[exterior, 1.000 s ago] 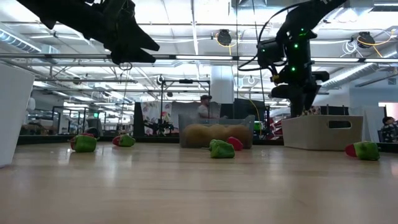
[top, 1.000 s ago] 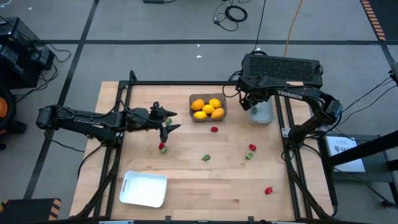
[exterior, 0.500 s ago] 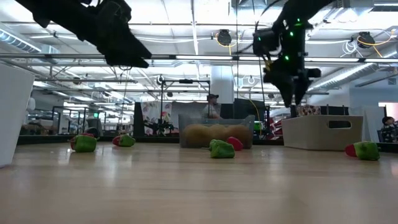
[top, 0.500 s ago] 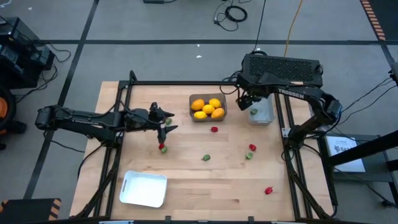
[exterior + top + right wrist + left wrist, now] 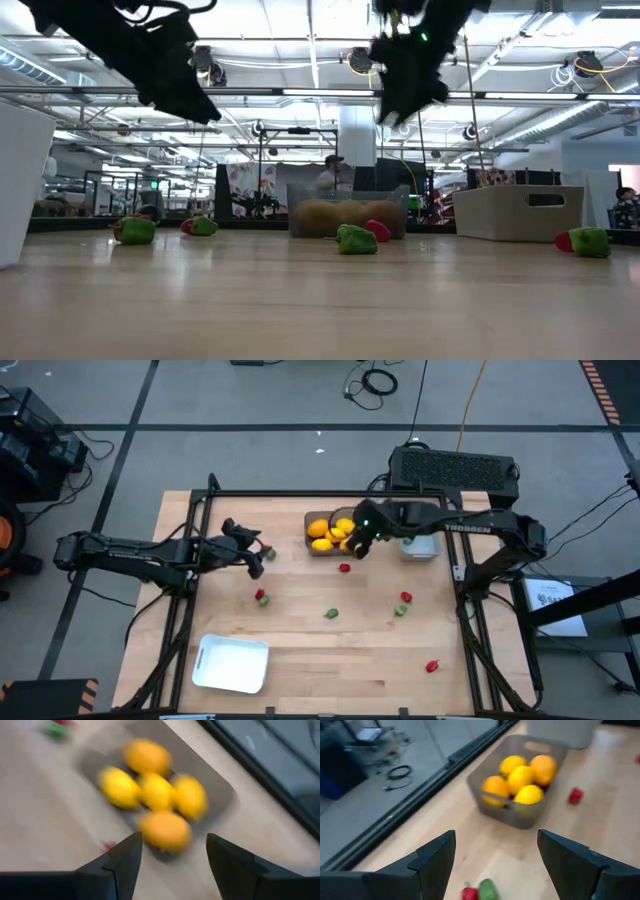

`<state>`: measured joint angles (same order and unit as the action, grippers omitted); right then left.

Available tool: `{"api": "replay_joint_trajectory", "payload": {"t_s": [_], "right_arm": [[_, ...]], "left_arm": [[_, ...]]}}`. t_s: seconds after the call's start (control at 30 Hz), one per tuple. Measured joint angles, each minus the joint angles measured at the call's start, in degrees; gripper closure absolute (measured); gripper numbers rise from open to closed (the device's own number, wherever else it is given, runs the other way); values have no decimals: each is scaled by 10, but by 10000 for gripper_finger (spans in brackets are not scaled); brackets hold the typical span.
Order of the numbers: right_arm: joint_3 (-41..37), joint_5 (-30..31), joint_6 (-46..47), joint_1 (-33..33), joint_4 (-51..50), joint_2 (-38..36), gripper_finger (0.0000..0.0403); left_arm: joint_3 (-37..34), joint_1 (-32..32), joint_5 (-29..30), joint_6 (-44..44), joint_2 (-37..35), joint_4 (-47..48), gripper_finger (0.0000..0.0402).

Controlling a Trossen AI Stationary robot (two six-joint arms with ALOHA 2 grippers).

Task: Sort produce into baskets
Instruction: Put the green pepper into the gray bin

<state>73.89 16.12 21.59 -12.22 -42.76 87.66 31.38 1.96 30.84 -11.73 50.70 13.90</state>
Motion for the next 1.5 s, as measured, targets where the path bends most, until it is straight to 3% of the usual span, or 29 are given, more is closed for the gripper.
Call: {"api": "replay_joint_trajectory", "payload": {"t_s": [0.23,0.4,0.63,0.87,1.1,1.23,1.5], "right_arm": [[1,0,-153,98,225,27,190],[0,-35,-257,137,371,100,190],[17,-109,-363,158,565,249,190],[148,-146,-364,157,552,378,190],[271,-171,-358,157,466,460,190],[299,-209,-347,156,466,494,190],[306,-209,-347,157,488,538,190]], "left_arm": [[0,0,66,0,0,37,114],[0,2,125,0,1,67,114],[0,4,108,1,2,101,114],[0,4,108,0,2,131,114],[0,4,113,0,2,130,114],[0,4,113,0,2,128,114],[0,4,114,0,2,126,114]]}}
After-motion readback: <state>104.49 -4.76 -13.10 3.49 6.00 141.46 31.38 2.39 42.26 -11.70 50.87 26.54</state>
